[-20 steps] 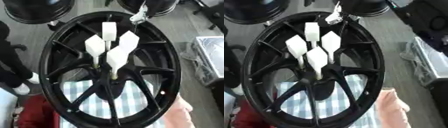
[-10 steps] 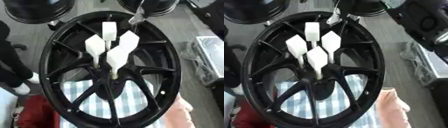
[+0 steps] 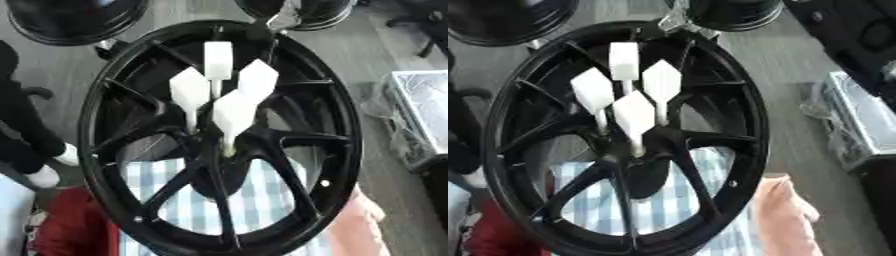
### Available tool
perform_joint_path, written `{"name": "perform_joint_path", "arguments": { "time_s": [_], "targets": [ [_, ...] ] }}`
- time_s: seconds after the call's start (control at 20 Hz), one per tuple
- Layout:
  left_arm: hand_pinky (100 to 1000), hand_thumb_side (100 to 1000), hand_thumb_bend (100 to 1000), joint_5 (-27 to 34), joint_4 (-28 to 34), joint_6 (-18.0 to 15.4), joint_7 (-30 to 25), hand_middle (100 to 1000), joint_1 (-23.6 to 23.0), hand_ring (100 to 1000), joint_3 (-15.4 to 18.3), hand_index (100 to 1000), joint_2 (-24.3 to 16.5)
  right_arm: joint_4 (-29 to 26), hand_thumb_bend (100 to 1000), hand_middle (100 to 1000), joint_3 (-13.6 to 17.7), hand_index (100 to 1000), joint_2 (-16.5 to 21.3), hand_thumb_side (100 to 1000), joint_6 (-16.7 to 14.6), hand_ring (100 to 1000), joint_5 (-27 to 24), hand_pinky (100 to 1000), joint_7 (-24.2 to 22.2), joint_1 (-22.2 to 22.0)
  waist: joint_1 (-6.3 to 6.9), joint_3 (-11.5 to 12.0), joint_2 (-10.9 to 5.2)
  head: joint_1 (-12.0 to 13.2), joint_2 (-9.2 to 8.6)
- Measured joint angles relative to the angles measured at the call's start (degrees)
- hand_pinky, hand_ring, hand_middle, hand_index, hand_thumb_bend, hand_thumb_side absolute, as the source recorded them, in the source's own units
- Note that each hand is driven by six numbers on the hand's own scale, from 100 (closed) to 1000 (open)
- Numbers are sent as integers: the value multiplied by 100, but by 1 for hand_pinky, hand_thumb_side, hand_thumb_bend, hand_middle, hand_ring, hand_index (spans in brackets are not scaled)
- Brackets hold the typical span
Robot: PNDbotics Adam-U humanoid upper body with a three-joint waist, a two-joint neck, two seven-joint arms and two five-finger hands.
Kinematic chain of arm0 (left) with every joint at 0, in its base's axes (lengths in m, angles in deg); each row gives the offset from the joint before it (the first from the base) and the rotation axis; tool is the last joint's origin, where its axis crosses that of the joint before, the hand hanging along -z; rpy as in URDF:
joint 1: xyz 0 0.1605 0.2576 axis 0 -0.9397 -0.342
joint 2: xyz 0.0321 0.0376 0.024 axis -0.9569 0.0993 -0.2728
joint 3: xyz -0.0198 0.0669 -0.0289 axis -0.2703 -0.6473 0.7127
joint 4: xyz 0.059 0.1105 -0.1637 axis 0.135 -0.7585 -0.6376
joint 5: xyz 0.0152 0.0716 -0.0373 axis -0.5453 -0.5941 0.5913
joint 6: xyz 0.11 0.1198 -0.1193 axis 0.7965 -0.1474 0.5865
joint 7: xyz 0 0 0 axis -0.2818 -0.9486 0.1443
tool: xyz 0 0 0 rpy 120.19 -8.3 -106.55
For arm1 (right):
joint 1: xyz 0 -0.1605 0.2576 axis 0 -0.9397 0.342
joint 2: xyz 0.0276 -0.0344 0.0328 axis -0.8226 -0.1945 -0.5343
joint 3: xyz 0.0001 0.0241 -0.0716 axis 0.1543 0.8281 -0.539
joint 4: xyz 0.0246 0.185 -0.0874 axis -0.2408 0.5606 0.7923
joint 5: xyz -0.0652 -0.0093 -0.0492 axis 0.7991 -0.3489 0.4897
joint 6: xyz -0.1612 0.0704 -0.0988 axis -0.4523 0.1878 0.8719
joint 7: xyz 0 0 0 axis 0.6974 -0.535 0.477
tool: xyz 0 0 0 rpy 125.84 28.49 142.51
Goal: Pull the pin out of the wheel hub.
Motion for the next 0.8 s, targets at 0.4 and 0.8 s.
{"name": "perform_joint_path", "arguments": {
  "time_s": [0.4,0.8],
  "targets": [
    [730,598,264,1,-1,8,-29,696,12,785,-1,734,-21,-671,471,772,-89,834,416,301,79,818,-288,848,-79,-336,-3,10,3,59,-1],
    [731,600,262,4,-15,4,-52,697,41,786,-3,734,-22,-1025,446,764,-267,832,597,348,135,807,-362,833,-135,-565,-3,40,42,90,-2]
  ]
}}
